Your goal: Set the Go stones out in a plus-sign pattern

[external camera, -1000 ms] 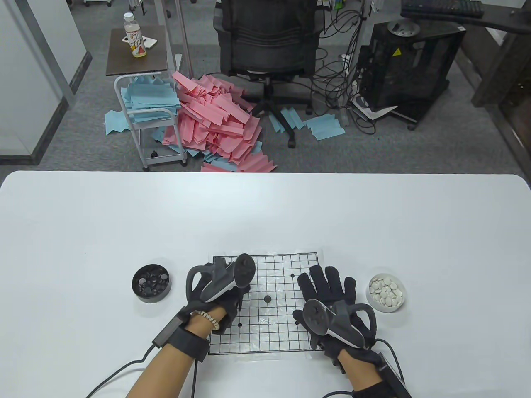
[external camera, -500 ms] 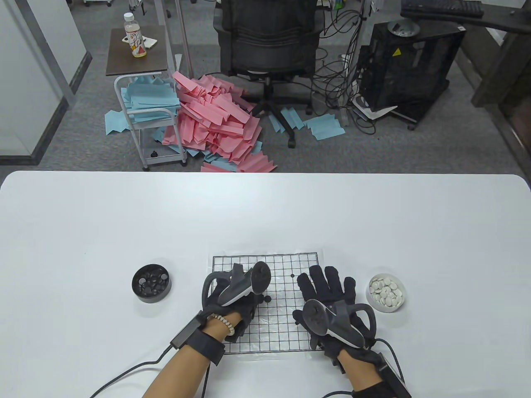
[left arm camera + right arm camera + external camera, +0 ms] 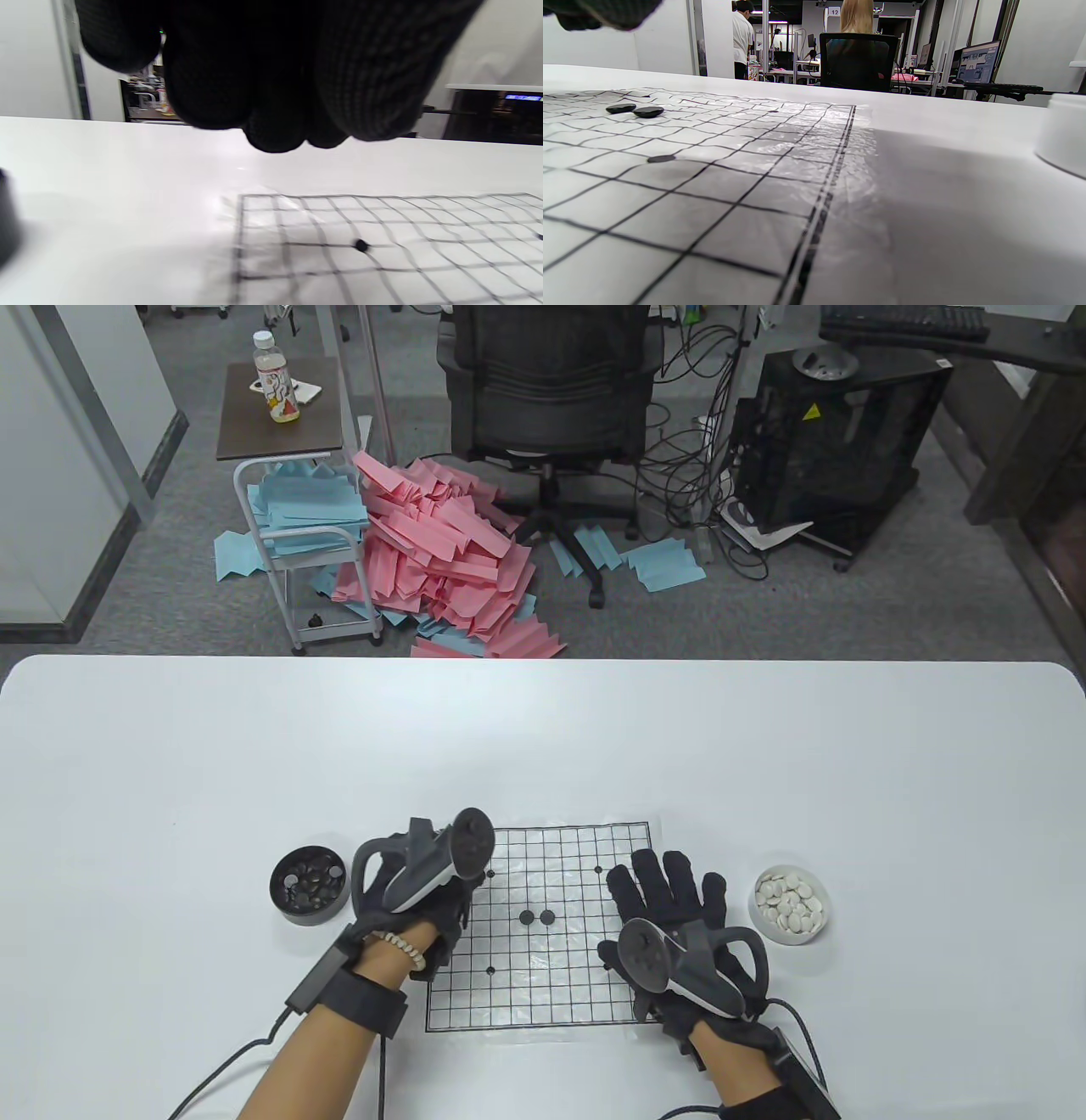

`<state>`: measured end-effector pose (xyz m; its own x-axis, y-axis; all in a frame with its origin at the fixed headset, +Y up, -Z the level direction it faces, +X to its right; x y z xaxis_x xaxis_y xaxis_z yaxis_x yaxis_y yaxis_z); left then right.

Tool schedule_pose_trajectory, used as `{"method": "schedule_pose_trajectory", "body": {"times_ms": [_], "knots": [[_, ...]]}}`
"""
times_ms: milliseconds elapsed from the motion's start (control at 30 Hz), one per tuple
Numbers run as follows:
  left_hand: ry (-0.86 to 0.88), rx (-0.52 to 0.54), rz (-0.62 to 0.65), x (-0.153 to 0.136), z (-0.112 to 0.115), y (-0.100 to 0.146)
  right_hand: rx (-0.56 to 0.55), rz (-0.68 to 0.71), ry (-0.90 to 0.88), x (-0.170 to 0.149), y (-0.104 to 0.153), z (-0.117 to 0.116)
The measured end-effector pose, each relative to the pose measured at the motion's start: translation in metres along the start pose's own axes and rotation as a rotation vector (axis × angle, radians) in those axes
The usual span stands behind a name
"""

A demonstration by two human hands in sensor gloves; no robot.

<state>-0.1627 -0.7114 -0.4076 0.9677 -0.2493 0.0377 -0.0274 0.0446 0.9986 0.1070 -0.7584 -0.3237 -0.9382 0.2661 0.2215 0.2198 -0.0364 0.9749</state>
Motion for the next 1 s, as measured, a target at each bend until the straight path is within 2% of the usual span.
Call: {"method": "schedule_pose_trajectory", "body": {"times_ms": [167, 300, 467, 633, 767, 1000], "knots": [[-0.068, -0.070, -0.143, -0.057, 0.008, -0.003, 0.005, -0.007, 0.002, 0.000, 0.000, -0.001], [-0.105, -0.194, -0.236, -0.090, 0.028, -0.006, 0.008, -0.011, 0.003, -0.001, 0.000, -0.001], [-0.138, -0.331, -0.288, -0.111, 0.060, -0.008, 0.012, -0.013, 0.006, -0.001, 0.000, -0.001], [-0.119, -0.412, -0.305, -0.120, 0.084, -0.008, 0.015, -0.017, 0.007, -0.001, -0.001, -0.001], [-0.144, -0.388, -0.305, -0.118, 0.089, -0.010, 0.018, -0.019, 0.008, -0.001, -0.001, -0.001], [-0.253, -0.279, -0.303, -0.113, 0.091, -0.012, 0.017, -0.020, 0.006, -0.002, -0.001, -0.001]]}}
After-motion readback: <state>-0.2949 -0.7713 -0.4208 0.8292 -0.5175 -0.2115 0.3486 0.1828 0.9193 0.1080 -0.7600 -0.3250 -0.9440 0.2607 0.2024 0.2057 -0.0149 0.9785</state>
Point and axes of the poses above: the tracker on the back of each hand, its own x axis roughly to the thumb side, its own y axis roughly from the fingertips to the wrist, z = x × y, the point moved 4 cm from there along -y, roughly from the wrist to the fingertips, and after that the axes turned 15 degrees about -y, right-handed, at the moved point
